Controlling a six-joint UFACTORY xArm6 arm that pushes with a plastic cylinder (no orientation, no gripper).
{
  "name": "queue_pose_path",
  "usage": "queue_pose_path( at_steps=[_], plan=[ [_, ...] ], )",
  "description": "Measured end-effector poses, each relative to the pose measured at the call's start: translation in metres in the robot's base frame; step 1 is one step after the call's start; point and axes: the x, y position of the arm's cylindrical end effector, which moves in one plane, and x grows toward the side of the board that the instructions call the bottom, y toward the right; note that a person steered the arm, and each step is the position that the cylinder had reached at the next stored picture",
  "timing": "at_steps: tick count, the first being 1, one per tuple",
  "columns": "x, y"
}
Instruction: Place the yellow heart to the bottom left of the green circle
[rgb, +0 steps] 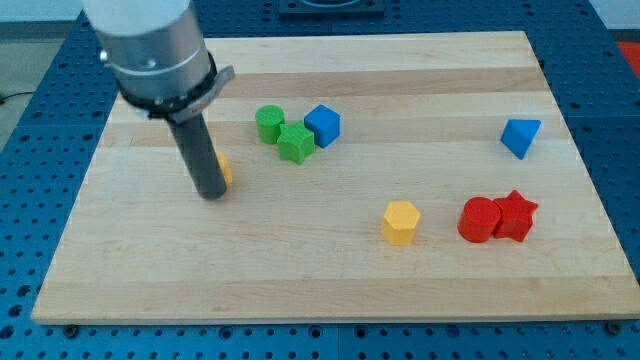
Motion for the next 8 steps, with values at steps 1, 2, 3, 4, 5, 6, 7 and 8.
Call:
queue_pose_path(
  at_steps=[1, 2, 3, 4, 5, 6, 7, 8],
  plan=[
    [-0.016, -0.016],
    [-0.016, -0.097],
    [-0.022, -0.117],
    [-0.030, -0.068],
    [-0.055, -0.020],
    [-0.062, 0.008],
    [-0.051, 0.001],
    [-0.030, -0.058]
  ],
)
